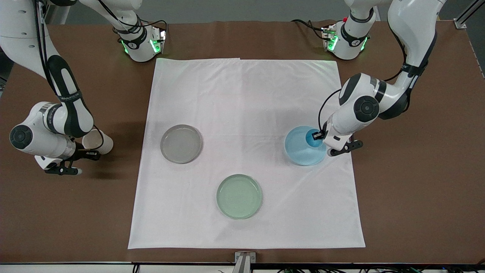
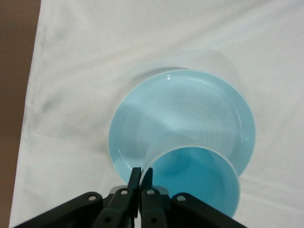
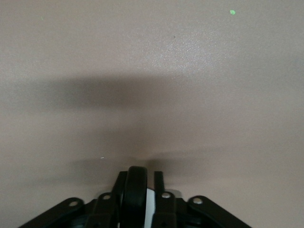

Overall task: Place blue cup in blue plate and white mug in gray plate
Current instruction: 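Lower the blue cup onto the blue plate with the left gripper, then release the cup and raise the left gripper while the right gripper carries the mug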

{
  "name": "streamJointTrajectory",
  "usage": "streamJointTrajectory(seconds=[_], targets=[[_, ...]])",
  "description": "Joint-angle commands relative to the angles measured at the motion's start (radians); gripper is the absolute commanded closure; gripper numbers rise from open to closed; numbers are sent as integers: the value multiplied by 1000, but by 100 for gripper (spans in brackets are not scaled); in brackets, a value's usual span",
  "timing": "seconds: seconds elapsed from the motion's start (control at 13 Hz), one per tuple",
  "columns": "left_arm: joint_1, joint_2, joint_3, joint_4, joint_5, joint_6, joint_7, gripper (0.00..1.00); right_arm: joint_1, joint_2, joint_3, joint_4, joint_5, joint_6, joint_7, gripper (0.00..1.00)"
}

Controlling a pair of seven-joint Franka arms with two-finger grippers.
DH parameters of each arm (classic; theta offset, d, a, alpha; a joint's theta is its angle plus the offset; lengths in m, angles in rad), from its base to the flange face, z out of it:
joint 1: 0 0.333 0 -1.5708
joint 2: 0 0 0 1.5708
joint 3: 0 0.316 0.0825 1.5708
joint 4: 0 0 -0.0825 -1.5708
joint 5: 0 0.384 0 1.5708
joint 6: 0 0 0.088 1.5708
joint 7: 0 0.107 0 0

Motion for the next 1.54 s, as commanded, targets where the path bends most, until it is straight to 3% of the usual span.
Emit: streamJointTrajectory(seconds=[0.0, 0.15, 0.31, 0.54, 0.77, 0.92, 1.15, 1.31, 1.46], targets=[[6, 63, 0, 55, 11, 4, -22, 79, -13, -7, 9, -12, 20, 11, -22, 81], [-4, 80, -2, 69, 11, 4, -49, 53, -7, -10, 10, -9, 20, 4, -23, 89], [4, 50, -2, 98, 12, -17, -80, 1, 8, -37, 24, -6, 20, -17, -22, 93], [10, -44, -4, 247, 12, -231, -14, 0, 100, -114, 29, 29, 20, -167, 6, 95], [33, -43, 3, 552, 14, -556, 94, 0, 270, -136, 29, 31, 20, -189, 217, 94], [79, -50, 3, 647, 17, -638, 194, 0, 388, -130, 29, 32, 20, -178, 360, 93], [127, -110, 7, 678, 34, -729, 293, 0, 519, -101, 29, 77, 29, -166, 483, 93], [125, -182, 32, 678, 89, -761, 360, 0, 542, -48, 29, 97, 49, -117, 498, 91], [66, -277, 140, 624, 85, -764, 520, 0, 551, -13, 29, 97, 58, -65, 498, 91]])
